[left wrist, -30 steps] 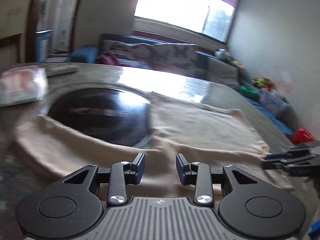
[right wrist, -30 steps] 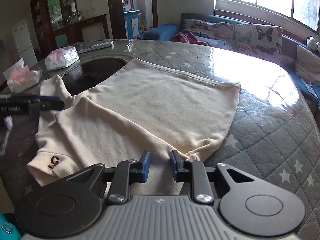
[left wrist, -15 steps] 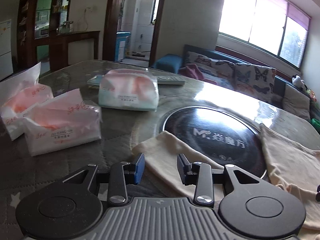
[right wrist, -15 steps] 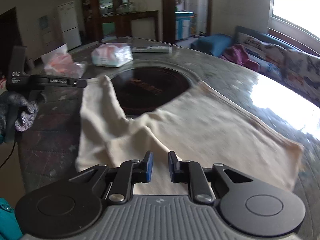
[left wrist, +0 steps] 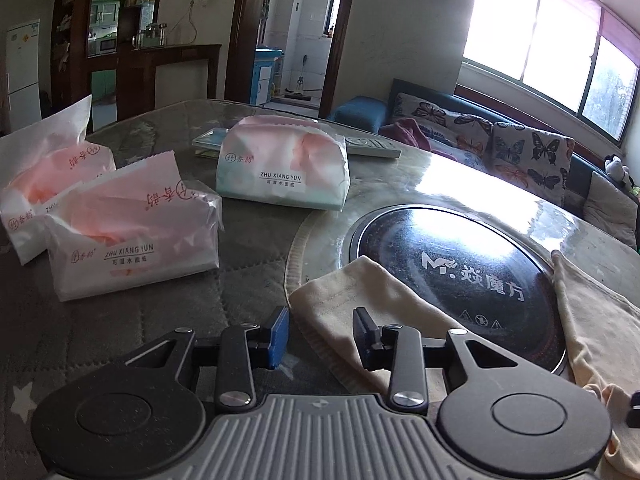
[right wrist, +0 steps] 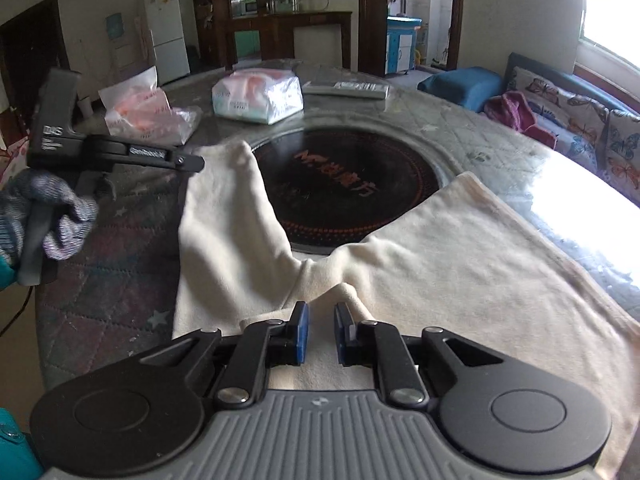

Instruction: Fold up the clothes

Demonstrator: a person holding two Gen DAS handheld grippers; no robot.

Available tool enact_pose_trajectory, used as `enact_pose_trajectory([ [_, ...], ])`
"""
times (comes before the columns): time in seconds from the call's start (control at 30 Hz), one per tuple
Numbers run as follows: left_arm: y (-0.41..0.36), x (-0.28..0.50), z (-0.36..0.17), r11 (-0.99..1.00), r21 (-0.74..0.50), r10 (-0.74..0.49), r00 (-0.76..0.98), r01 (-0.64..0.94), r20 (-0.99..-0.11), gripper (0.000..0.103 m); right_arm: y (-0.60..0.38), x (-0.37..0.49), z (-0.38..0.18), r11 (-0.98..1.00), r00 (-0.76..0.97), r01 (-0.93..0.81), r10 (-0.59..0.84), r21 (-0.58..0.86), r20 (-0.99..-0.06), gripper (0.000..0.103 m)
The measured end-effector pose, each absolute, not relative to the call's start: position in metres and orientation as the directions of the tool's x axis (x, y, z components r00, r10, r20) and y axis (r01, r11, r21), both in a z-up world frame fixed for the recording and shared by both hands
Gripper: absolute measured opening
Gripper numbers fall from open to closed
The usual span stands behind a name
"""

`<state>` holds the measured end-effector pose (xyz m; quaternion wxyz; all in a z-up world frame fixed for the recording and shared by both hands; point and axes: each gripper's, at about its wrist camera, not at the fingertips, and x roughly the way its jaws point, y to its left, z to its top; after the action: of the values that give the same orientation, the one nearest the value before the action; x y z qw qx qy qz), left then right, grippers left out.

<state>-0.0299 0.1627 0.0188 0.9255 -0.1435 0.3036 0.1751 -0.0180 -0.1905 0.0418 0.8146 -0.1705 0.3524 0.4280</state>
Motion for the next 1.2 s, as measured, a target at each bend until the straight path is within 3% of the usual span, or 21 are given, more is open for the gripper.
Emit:
enact_pose_trajectory([
  [0.07,0.163,-0.028,0.018,0.898,-0.153,0.243,0.754,-0.413,-0.61,0.015,-0.198,-0.021,0.049,0.585,0.4,-0.811,0.581,0.022,-0.708,0.013],
  [0.13,0.164,-0.026,0.017,0.896,-0.147,0.251,0.753,-0.418,-0.608,0.007,-0.206,-0.025,0.056,0.597,0.418,-0.802,0.582,0.017,-0.698,0.013],
  [0.37,0.142,-0.041,0.058,0.907,-0.281,0.132,0.846,-0.313,-0.517,0.004,-0.255,-0.04,0.08,0.672,0.502,-0.74,0.58,0.028,-0.642,0.013],
  [0.53,0.083,-0.05,0.107,0.933,-0.353,-0.079,0.914,-0.072,-0.398,0.004,-0.293,-0.045,0.086,0.746,0.576,-0.665,0.544,0.037,-0.61,0.013],
  [0.73,-0.007,-0.059,0.129,0.902,-0.377,-0.346,0.874,0.21,-0.341,0.004,-0.344,-0.056,0.082,0.819,0.636,-0.569,0.495,0.073,-0.593,0.013],
  [0.93,-0.081,-0.062,0.104,0.849,-0.359,-0.516,0.756,0.388,-0.403,0.004,-0.384,-0.066,0.076,0.863,0.67,-0.493,0.455,0.107,-0.586,0.013],
  [1.2,-0.112,-0.061,0.058,0.828,-0.319,-0.559,0.625,0.462,-0.544,0.011,-0.394,-0.071,0.062,0.864,0.647,-0.474,0.473,0.171,-0.598,0.014],
])
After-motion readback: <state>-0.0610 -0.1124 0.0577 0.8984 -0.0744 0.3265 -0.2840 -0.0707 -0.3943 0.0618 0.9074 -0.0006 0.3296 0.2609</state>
